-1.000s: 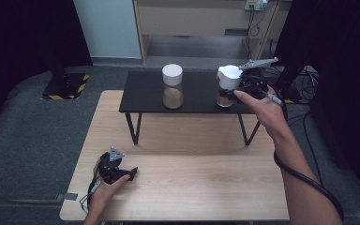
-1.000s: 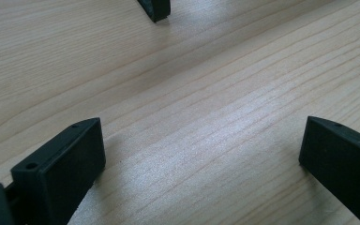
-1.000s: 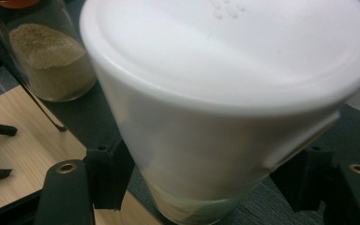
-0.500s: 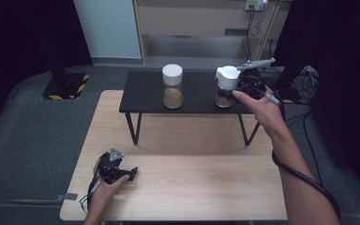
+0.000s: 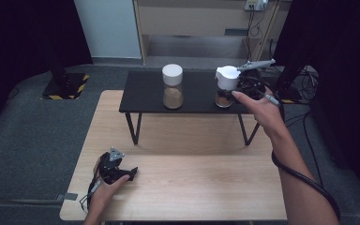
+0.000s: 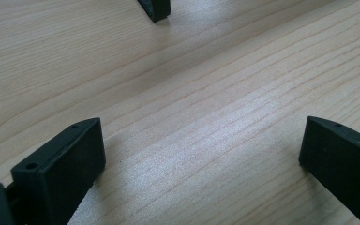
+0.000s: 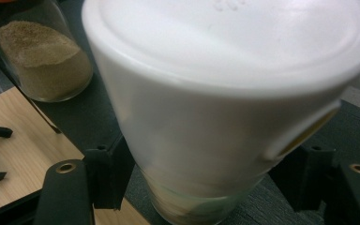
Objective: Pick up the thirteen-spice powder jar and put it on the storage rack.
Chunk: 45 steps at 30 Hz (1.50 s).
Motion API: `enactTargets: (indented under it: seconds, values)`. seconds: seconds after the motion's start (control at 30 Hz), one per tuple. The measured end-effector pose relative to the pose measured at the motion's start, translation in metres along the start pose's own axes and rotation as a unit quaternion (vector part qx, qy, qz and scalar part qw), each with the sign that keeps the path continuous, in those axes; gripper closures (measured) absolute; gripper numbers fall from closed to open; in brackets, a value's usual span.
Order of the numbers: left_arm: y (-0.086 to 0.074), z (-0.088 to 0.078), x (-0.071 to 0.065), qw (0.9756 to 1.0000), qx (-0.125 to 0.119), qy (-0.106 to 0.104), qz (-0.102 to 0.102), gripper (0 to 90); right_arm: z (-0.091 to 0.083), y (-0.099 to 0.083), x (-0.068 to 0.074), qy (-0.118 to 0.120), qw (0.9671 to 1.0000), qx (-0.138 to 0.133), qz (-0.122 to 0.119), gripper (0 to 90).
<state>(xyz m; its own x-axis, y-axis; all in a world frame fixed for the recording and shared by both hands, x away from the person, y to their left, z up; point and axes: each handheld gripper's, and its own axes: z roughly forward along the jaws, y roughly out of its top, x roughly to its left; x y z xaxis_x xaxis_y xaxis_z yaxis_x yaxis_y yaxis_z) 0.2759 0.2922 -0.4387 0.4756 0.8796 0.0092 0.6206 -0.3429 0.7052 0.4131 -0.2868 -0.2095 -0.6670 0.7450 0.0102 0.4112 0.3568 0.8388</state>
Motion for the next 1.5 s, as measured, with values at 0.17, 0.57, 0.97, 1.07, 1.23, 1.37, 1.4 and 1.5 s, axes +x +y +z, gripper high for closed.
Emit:
enactTargets:
  seconds: [0.17,0.57,0.97,1.07,1.23,1.37,1.4,1.5]
  values:
    - [0.000,0.000,0.000,1.0000,0.000,0.000,0.000,0.0,0.000,0.000,0.000,0.000,1.0000,-0.001,0.000,31.1]
    - [0.000,0.000,0.000,1.0000,0.000,0.000,0.000,0.0,-0.001,0.001,0.002,0.000,0.9999,0.008,-0.013,14.7]
    - [0.000,0.000,-0.001,1.0000,0.000,0.001,0.000,0.0,-0.009,-0.004,0.002,-0.005,1.0000,0.000,-0.006,7.0]
    - [0.000,0.000,-0.001,1.0000,0.000,0.001,0.000,0.0,-0.009,-0.004,0.003,-0.004,1.0000,-0.002,-0.007,6.5]
    - [0.000,0.000,-0.001,1.0000,0.000,0.001,-0.001,0.0,-0.013,-0.005,0.003,-0.003,1.0000,-0.003,-0.008,6.4]
    - [0.000,0.000,-0.001,1.0000,0.000,0.000,0.000,0.0,-0.016,-0.007,0.003,-0.003,1.0000,-0.003,-0.007,6.3]
    - [0.000,0.000,-0.001,1.0000,0.000,0.000,0.000,0.0,-0.018,-0.007,0.003,-0.003,1.0000,-0.003,-0.008,6.6]
    - [0.000,0.000,-0.001,1.0000,0.000,0.000,0.000,0.0,-0.022,-0.010,0.003,-0.002,1.0000,-0.006,-0.008,6.9]
